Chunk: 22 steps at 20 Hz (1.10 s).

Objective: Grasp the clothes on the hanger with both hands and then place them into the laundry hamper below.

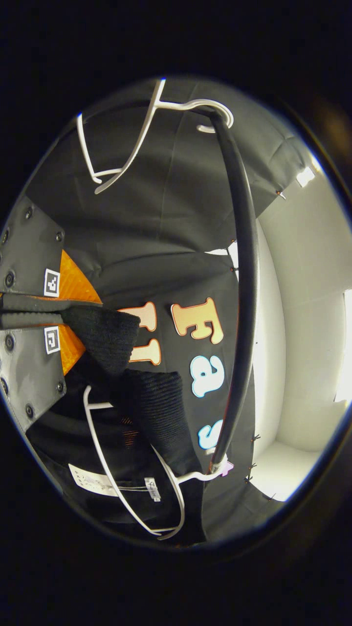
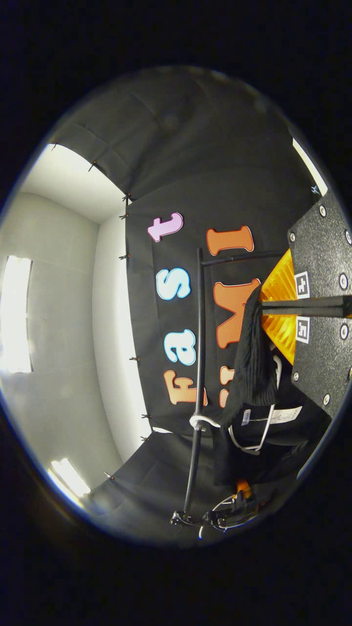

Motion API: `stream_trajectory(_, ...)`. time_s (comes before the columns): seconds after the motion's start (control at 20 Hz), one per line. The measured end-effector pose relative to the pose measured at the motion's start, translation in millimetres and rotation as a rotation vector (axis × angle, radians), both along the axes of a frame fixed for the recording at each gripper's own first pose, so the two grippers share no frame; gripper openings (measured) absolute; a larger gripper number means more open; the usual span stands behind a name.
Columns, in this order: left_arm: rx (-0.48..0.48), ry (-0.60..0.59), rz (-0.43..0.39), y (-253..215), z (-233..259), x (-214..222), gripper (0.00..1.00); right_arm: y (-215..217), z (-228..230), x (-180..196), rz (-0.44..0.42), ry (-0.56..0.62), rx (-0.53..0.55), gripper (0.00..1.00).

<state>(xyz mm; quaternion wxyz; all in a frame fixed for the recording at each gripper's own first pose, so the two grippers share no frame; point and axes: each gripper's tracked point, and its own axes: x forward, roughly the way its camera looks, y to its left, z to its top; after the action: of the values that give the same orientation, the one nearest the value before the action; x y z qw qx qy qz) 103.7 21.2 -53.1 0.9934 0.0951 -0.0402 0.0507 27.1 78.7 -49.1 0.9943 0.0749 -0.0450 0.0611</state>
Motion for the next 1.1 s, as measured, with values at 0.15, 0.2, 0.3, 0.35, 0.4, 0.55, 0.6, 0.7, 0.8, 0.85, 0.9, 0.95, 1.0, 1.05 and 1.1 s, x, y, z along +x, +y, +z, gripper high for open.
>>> stream_trajectory(0.15, 0.014, 0.012, 0.016, 6.6, -2.6, 6.8, 0.08, -25.7, 5.9, 20.3, -0.029, -0.004, 0.014, 0.00)
stream_trajectory(0.2, 0.015, 0.023, 0.021, 9.5, -6.1, 10.3, 0.08, -31.4, -0.8, 28.1, -0.021, 0.016, 0.033, 0.00)
stream_trajectory(0.3, -0.006, 0.047, 0.022, 13.0, -18.6, 20.2, 0.08, -26.2, -24.7, 44.5, 0.009, 0.067, 0.094, 0.00)
stream_trajectory(0.35, -0.012, 0.051, 0.025, 12.9, -20.8, 22.8, 0.06, -22.8, -38.1, 51.1, 0.025, 0.085, 0.094, 0.00)
stream_trajectory(0.4, -0.009, 0.054, 0.031, 14.1, -22.7, 24.3, 0.08, -18.1, -53.3, 56.9, 0.045, 0.102, 0.094, 0.00)
stream_trajectory(0.55, -0.026, 0.090, 0.041, 20.9, -37.1, 29.2, 0.08, -2.9, -96.9, 75.0, 0.128, 0.191, 0.215, 0.00)
stream_trajectory(0.6, -0.036, 0.101, 0.047, 23.9, -41.7, 29.7, 0.08, 1.6, -112.2, 83.9, 0.147, 0.207, 0.248, 0.00)
stream_trajectory(0.7, -0.046, 0.120, 0.061, 35.1, -53.5, 33.0, 0.08, 13.9, -138.1, 87.7, 0.181, 0.237, 0.267, 0.00)
stream_trajectory(0.8, -0.058, 0.133, 0.067, 40.8, -63.2, 34.4, 0.08, 31.6, -162.7, 92.1, 0.216, 0.255, 0.282, 0.00)
stream_trajectory(0.85, -0.060, 0.134, 0.069, 42.2, -66.2, 32.7, 0.08, 38.5, -174.9, 89.0, 0.228, 0.270, 0.295, 0.00)
stream_trajectory(0.9, -0.055, 0.133, 0.070, 45.0, -69.0, 27.4, 0.08, 44.1, -187.7, 88.8, 0.236, 0.287, 0.306, 0.00)
stream_trajectory(0.95, -0.046, 0.130, 0.075, 49.3, -70.7, 22.6, 0.08, 48.6, -200.7, 85.5, 0.243, 0.301, 0.311, 0.00)
stream_trajectory(1.0, -0.040, 0.129, 0.081, 54.4, -73.8, 17.0, 0.08, 53.6, -212.5, 84.3, 0.252, 0.317, 0.317, 0.00)
stream_trajectory(1.05, -0.030, 0.130, 0.091, 59.0, -77.8, 11.8, 0.08, 58.7, -221.0, 80.9, 0.260, 0.326, 0.326, 0.00)
stream_trajectory(1.1, -0.030, 0.129, 0.090, 61.3, -83.1, 6.6, 0.08, 65.9, -231.6, 78.0, 0.273, 0.343, 0.329, 0.00)
